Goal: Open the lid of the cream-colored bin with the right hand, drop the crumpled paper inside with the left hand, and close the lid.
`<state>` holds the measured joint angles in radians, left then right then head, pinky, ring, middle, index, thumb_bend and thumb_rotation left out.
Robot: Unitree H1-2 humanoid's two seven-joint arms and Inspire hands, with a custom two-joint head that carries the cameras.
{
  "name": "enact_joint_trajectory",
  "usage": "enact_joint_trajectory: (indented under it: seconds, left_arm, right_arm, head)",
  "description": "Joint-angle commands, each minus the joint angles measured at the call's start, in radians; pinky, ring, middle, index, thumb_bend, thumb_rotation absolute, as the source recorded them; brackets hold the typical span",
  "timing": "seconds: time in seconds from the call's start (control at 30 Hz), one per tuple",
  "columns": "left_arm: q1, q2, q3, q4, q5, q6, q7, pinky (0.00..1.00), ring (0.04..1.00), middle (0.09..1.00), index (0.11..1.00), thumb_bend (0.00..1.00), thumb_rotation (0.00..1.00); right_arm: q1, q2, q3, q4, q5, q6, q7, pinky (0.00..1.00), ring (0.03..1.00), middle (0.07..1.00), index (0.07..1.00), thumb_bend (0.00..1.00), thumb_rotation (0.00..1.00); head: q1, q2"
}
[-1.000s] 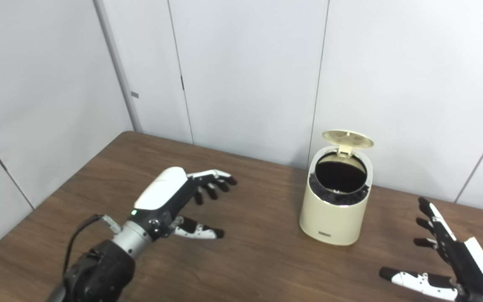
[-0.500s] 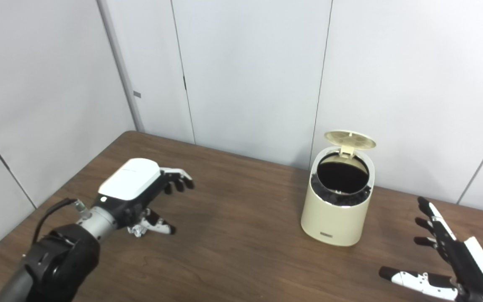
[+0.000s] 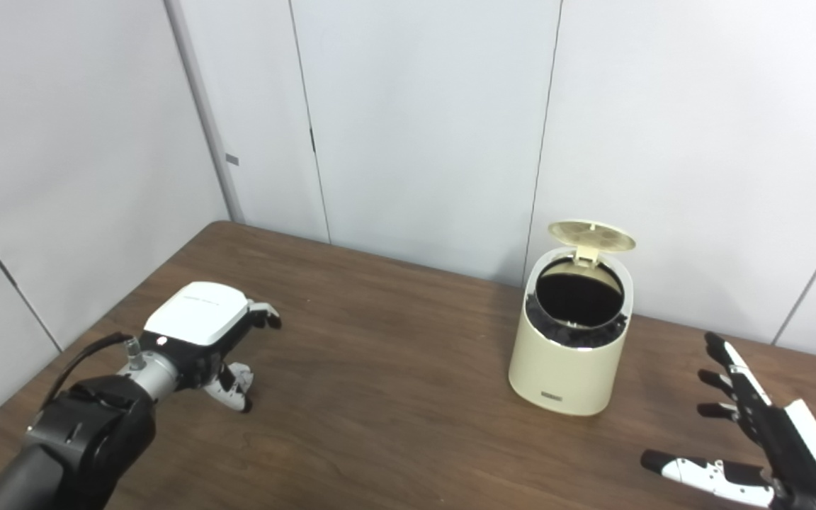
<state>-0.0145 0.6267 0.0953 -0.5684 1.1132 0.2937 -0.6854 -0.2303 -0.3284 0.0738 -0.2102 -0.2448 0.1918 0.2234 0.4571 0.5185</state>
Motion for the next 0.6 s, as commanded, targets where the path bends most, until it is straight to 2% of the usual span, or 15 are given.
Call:
enact_joint_trajectory:
  seconds: [0.0, 0.07, 0.2, 0.4, 0.57]
  left_arm:
    - [-0.005, 0.029, 0.016, 0.011, 0.040, -0.005, 0.002, 0.53, 0.681, 0.779, 0.818, 0.91, 0.11]
    - [-0.003, 0.027, 0.013, 0.033, 0.063, -0.007, -0.001, 0.54, 0.691, 0.782, 0.821, 0.91, 0.13]
    - [0.003, 0.022, 0.015, 0.081, 0.090, -0.020, 0.036, 0.54, 0.703, 0.773, 0.815, 0.91, 0.13]
    - [0.009, 0.018, 0.021, 0.143, 0.085, -0.038, 0.088, 0.55, 0.714, 0.785, 0.814, 0.89, 0.11]
    - [0.012, 0.017, 0.019, 0.194, 0.072, -0.046, 0.144, 0.54, 0.678, 0.747, 0.785, 0.86, 0.08]
  right_arm:
    - [-0.045, -0.011, -0.013, -0.019, 0.012, -0.040, -0.007, 0.75, 0.898, 0.968, 0.960, 0.78, 0.26]
    - [-0.047, -0.014, -0.012, -0.023, 0.008, -0.034, -0.006, 0.74, 0.896, 0.965, 0.957, 0.78, 0.28]
    - [-0.050, -0.014, -0.014, -0.033, 0.010, -0.010, -0.001, 0.74, 0.905, 0.971, 0.955, 0.79, 0.29]
    - [-0.052, -0.012, -0.012, -0.030, 0.013, -0.014, 0.000, 0.75, 0.909, 0.971, 0.950, 0.79, 0.28]
    - [-0.052, -0.013, -0.010, -0.032, 0.009, -0.015, 0.001, 0.74, 0.900, 0.967, 0.947, 0.79, 0.30]
  head:
    - [-0.001, 0.002]
    - [-0.002, 0.003]
    - [-0.002, 0.005]
    - [-0.004, 0.007]
    - [-0.005, 0.008]
